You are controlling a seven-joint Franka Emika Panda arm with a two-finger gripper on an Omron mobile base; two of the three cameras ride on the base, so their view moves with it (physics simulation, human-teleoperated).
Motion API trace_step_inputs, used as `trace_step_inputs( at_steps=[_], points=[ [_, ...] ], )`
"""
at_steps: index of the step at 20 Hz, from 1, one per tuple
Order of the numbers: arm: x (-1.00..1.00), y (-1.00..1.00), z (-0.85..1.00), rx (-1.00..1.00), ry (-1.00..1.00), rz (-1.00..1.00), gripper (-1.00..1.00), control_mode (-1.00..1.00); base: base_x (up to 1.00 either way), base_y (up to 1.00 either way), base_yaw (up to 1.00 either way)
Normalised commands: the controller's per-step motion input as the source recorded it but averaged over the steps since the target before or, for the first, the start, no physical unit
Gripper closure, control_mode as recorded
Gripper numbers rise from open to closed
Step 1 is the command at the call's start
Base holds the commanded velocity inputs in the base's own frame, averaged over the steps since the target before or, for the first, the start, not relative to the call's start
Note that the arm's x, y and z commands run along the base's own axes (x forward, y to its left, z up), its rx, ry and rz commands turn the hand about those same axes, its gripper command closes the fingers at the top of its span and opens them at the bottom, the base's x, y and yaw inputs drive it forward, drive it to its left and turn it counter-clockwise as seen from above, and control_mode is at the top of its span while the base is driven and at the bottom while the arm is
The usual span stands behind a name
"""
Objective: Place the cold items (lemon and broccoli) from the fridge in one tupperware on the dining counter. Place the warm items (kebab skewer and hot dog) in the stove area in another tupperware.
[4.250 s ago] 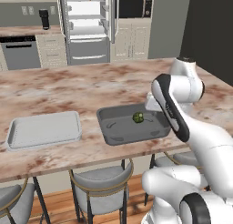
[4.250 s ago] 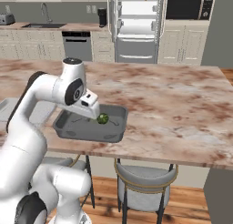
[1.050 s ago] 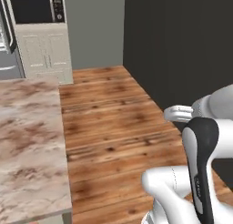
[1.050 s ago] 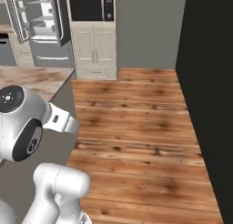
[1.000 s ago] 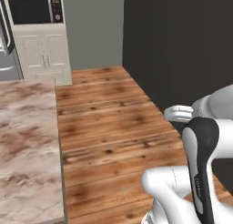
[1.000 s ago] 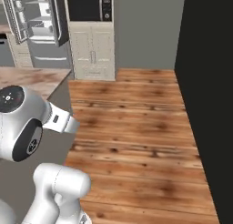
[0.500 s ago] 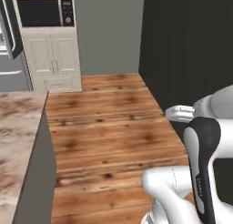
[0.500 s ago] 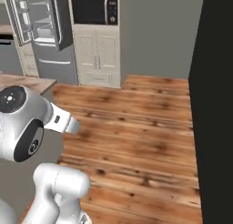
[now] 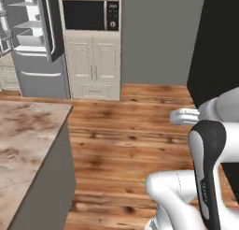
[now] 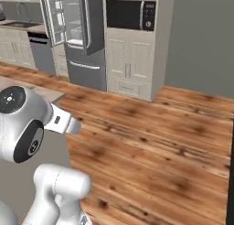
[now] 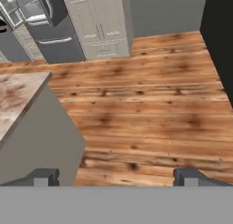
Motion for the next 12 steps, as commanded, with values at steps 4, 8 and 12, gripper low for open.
trace_step_inputs(
  at_steps=[4, 8, 12],
  points=[
    [0.0, 0.0, 0.0, 0.0, 0.0, 0.0, -1.0, 1.0, 1.0, -0.41, 0.46],
    [0.0, 0.0, 0.0, 0.0, 0.0, 0.0, -1.0, 1.0, 1.0, -0.46, 0.44],
    [0.0, 0.0, 0.0, 0.0, 0.0, 0.0, -1.0, 1.0, 1.0, -0.49, 0.43]
  ],
)
